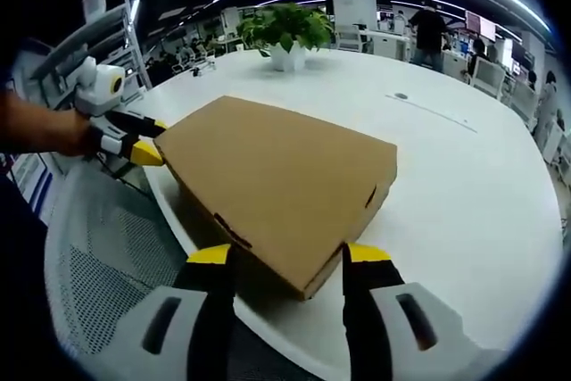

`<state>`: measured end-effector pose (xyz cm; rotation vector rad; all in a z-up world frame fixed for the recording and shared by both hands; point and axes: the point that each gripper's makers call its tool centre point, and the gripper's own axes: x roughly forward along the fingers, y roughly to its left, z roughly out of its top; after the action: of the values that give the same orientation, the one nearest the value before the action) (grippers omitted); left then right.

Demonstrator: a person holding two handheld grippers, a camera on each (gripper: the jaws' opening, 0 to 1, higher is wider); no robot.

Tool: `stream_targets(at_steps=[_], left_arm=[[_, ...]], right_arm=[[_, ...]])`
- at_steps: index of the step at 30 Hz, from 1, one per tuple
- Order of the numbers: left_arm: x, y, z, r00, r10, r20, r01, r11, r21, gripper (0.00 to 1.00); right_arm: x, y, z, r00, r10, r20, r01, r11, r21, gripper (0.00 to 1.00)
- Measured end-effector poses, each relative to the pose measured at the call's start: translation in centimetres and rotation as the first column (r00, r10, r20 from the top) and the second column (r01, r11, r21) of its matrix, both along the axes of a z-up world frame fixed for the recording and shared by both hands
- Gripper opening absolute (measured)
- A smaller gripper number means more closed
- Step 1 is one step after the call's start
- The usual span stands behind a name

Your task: Operate the shoe box by opening the lid, removing the specified soft item, and placing it in the target area until the item is outside and the box remains undamaged.

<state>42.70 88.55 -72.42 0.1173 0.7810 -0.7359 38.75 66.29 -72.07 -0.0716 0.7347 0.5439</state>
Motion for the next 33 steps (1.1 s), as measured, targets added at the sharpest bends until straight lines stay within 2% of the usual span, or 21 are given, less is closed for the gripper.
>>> stream_targets(at_steps=[14,21,33], left_arm=[[0.21,-0.05,-0.11,1.000,0.001,0.009,-0.001,1.000,0.000,0.49],[0.37,-0.15,-0.35,1.000,0.018,-0.016,-0.018,1.000,-0.006,0.49],[0.67,-0.20,-0.37,1.000,0.024,-0.019,-0.025,1.000,-0.005,0.49]], right_arm=[[0.29,-0.42,-0.46,1.000,0.021,0.000,-0.021,1.000,0.009,0.43],[0.62,-0.73,-0.71,1.000,0.025,-0.014,-0.025,1.000,0.012,0.43],[0.96,-0.92,-0.68,0.999,0.024,-0.028,-0.024,0.999,0.028,0.44]])
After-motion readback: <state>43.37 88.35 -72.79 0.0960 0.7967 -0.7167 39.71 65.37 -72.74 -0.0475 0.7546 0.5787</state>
